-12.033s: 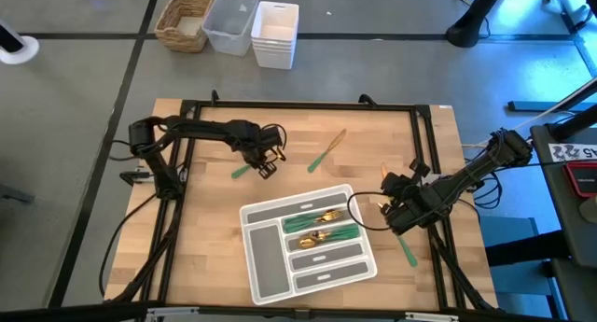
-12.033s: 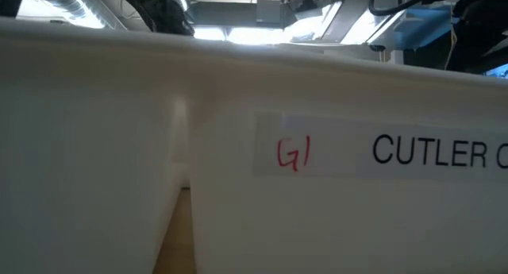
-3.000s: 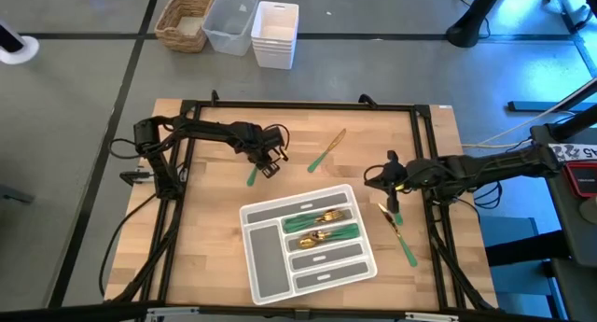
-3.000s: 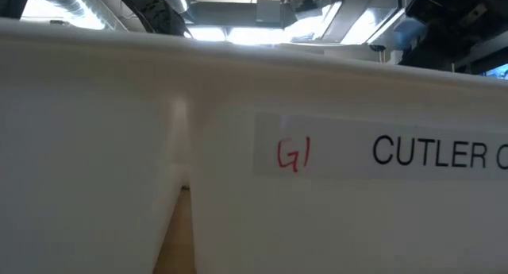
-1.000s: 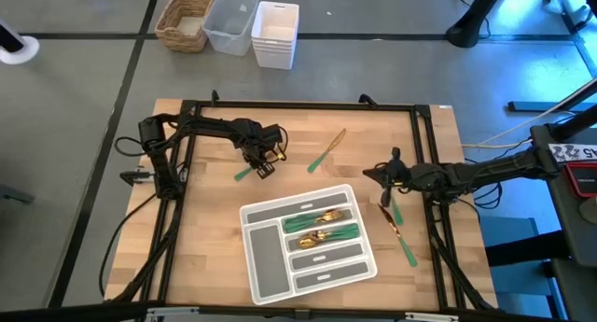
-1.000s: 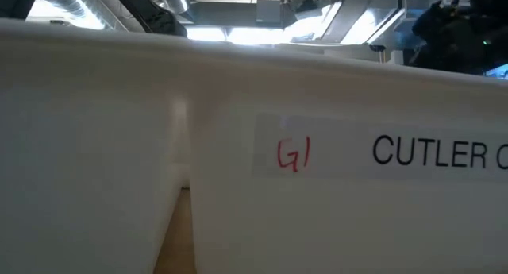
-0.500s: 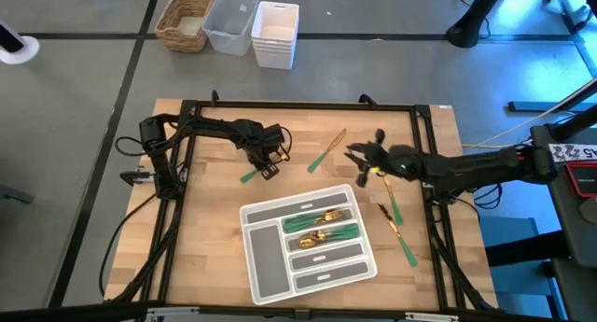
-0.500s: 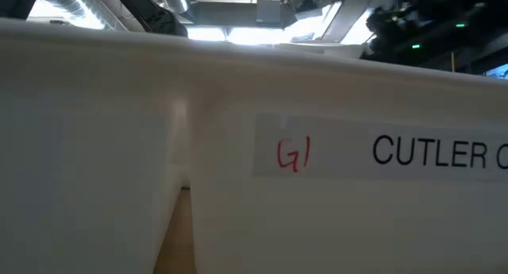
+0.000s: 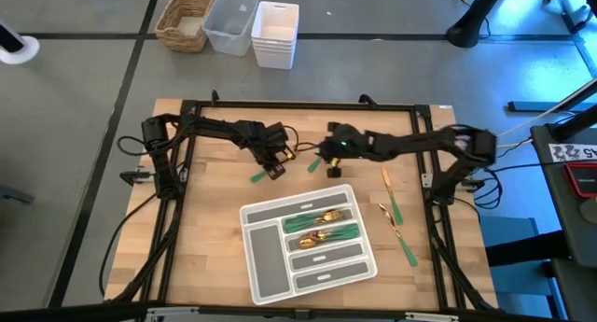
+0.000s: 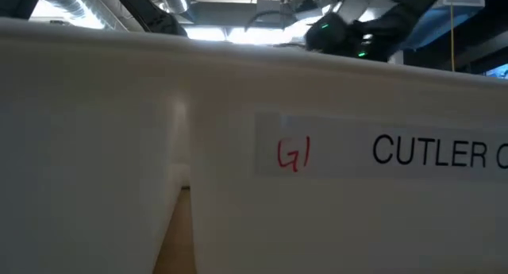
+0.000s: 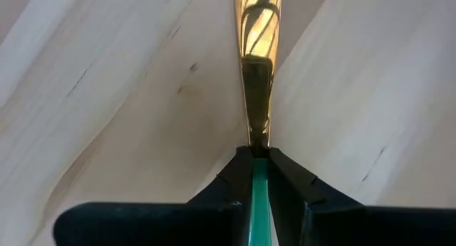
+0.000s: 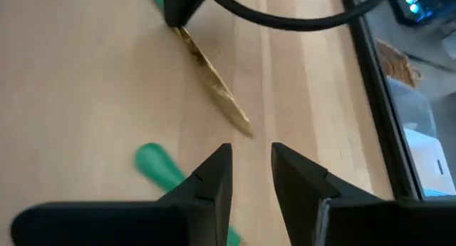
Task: Sort silverware
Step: Put the green knife into the white silverware tray
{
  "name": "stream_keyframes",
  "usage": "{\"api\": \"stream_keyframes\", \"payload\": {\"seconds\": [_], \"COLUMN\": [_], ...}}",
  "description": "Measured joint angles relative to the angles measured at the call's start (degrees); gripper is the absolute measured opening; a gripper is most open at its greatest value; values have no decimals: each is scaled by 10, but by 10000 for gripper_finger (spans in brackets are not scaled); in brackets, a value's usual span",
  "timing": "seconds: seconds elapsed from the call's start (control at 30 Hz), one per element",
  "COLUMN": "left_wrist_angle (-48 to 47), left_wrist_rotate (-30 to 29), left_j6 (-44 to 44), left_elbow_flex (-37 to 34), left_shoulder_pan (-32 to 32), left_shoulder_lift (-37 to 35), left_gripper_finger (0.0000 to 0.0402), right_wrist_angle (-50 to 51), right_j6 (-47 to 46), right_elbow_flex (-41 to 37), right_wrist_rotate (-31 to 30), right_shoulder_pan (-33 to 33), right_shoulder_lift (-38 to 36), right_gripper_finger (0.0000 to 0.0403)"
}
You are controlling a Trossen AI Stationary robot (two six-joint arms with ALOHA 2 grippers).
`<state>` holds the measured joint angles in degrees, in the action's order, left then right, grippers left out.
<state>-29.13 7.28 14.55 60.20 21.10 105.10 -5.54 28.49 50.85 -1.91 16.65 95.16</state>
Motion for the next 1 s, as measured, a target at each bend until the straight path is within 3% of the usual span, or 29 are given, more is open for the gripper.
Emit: {"api": "stream_keyframes", "payload": {"seconds": [0.27,0.73,1.0], "left_wrist_angle": [26,34,48], "left_wrist_rotate": [16,29,43], "left_j6": [0,0,2], "left_elbow_flex": [0,0,0], "left_shoulder_pan": [-1,0,0], "left_shoulder_lift": [1,1,0], "left_gripper_finger": [27,25,25], "right_wrist_angle": [104,204,192], "right_j6": [7,-27,57], "right_elbow_flex": [100,136,136], "right_wrist_rotate": [0,0,31], "right_shoulder_pan": [-1,-1,-1], "right_shoulder_lift": [68,58,69], "right_gripper_finger": [99,99,99]}}
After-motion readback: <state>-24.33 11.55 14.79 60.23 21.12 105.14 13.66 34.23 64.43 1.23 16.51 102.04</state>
